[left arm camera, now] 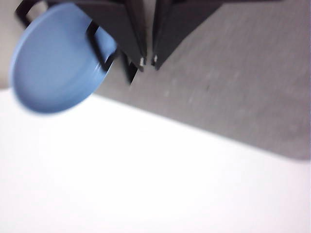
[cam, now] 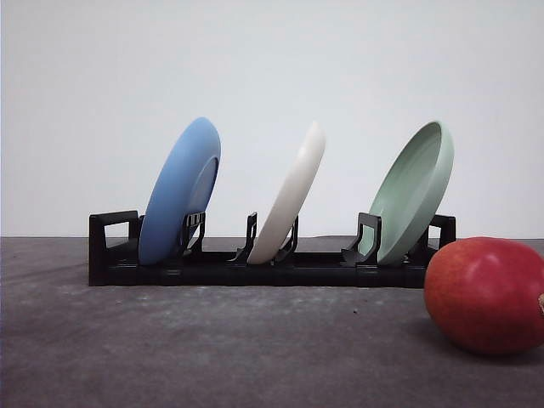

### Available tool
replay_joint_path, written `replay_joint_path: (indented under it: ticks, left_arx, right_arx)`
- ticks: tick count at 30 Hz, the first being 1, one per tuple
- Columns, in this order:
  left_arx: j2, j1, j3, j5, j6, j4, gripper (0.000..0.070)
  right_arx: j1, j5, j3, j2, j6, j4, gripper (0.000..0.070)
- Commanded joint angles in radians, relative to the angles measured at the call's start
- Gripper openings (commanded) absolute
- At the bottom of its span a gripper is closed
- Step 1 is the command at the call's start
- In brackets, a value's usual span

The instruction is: Place pomegranate in white plate

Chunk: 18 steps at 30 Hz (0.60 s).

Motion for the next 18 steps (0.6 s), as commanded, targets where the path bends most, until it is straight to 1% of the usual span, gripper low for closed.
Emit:
replay_joint_path:
  ticks: [1, 3, 5, 10, 13, 16, 18]
  left_arx:
    - [0.000, 0.000, 0.042, -0.002, -0.010, 0.013, 0.0003]
    - [0.007, 0.000, 0.094, -0.003, -0.010, -0.044, 0.0003]
    - [0.024, 0.000, 0.162, -0.003, -0.010, -0.141, 0.0003]
    - [0.118, 0.000, 0.356, 0.019, -0.020, -0.400, 0.0003]
    - [0.191, 0.000, 0.461, 0.025, -0.011, -0.514, 0.0003]
    - [0.276, 0.000, 0.557, 0.074, 0.032, -0.609, 0.0003]
    - [0.331, 0.000, 0.612, 0.109, 0.065, -0.668, 0.0003]
  right_arx:
    - [0.000, -0.003, 0.038, 0.000, 0.044, -0.023, 0.0006]
    - [0.000, -0.003, 0.099, 0.001, 0.065, -0.126, 0.0006]
    - [0.000, -0.004, 0.172, 0.002, 0.097, -0.250, 0.0006]
    - [0.000, -0.063, 0.364, 0.058, 0.107, -0.531, 0.0006]
    - [0.000, -0.095, 0.457, 0.111, 0.106, -0.643, 0.0006]
    - [0.000, -0.128, 0.528, 0.172, 0.102, -0.713, 0.0006]
    - [0.000, -0.165, 0.561, 0.214, 0.084, -0.737, 0.0006]
